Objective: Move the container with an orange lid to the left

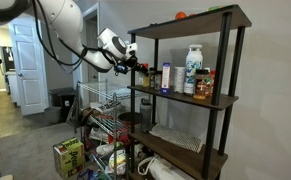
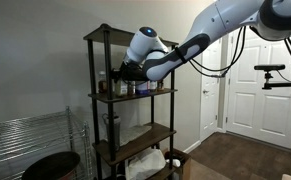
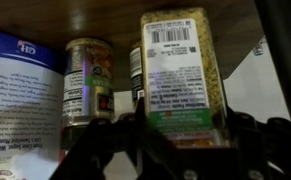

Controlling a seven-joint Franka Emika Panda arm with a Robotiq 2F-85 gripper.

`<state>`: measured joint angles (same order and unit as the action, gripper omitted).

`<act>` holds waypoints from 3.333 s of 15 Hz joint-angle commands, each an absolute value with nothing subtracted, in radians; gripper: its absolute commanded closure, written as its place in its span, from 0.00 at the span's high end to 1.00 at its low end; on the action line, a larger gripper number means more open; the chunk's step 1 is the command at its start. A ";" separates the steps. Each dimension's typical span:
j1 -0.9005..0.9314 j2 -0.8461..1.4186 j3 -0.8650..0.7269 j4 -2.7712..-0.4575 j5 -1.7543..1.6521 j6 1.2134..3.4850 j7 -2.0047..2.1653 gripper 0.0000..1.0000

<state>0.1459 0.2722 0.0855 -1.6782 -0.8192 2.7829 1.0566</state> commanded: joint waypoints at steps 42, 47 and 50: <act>0.049 0.055 0.150 -1.961 -0.552 2.867 0.846 1.00; 0.050 -0.002 0.143 -2.040 -0.484 2.873 0.771 1.00; 0.051 -0.063 0.125 -2.115 -0.471 2.879 0.758 1.00</act>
